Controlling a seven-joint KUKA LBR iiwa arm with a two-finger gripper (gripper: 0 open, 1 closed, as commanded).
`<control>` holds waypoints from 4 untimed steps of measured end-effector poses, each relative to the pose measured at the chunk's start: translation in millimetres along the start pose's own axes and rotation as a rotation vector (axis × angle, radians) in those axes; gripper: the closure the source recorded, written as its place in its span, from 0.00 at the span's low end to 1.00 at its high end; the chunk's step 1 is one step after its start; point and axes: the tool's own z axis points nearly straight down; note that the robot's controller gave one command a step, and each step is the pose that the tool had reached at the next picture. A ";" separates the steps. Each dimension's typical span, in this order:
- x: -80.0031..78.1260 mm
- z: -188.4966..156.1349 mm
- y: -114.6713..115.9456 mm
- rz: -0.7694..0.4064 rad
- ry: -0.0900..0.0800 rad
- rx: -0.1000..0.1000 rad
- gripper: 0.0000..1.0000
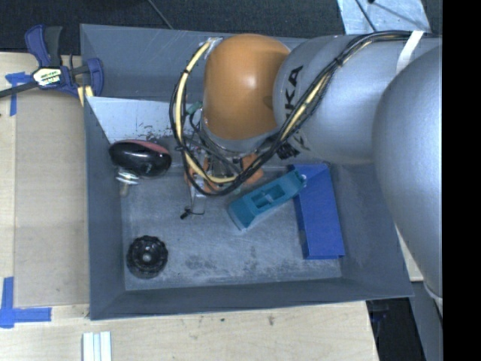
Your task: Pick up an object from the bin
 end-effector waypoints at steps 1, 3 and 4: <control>-1.8 -5.2 -0.8 0.003 -0.008 -0.002 0.00; 74.6 44.9 63.8 -0.307 -0.002 0.001 0.00; 77.7 51.2 72.6 -0.396 -0.004 0.001 0.00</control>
Offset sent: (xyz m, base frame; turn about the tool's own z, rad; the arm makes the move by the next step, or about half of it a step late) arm -0.0758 0.0655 -0.0963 -0.2540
